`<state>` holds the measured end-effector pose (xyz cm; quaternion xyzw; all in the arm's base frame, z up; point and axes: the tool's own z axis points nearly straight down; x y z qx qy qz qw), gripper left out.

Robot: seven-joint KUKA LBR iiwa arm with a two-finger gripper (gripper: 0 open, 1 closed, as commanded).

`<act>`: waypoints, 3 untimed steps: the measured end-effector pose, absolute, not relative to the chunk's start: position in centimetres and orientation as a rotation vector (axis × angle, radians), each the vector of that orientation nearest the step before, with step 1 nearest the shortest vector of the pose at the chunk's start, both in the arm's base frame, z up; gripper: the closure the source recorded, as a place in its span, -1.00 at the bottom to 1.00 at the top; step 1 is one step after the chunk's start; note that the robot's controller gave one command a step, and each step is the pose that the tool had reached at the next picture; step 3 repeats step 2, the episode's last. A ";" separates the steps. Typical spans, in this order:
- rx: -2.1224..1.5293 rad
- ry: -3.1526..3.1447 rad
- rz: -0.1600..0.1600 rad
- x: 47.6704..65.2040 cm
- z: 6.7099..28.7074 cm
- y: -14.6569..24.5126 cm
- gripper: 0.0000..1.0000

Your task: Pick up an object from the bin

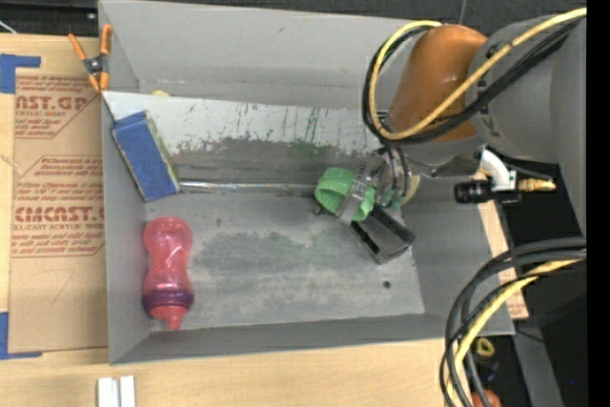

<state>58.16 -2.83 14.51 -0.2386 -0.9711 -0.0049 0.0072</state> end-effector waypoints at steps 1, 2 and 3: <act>-0.746 -3.037 -0.016 58.2 15.4 -2.8 1.00; -0.744 -3.036 -0.016 58.1 18.3 -2.8 1.00; -0.744 -3.036 -0.016 58.1 18.3 -2.8 1.00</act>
Offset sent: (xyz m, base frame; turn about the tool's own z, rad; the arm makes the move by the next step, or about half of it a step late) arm 0.0003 0.0000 0.0515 -0.0003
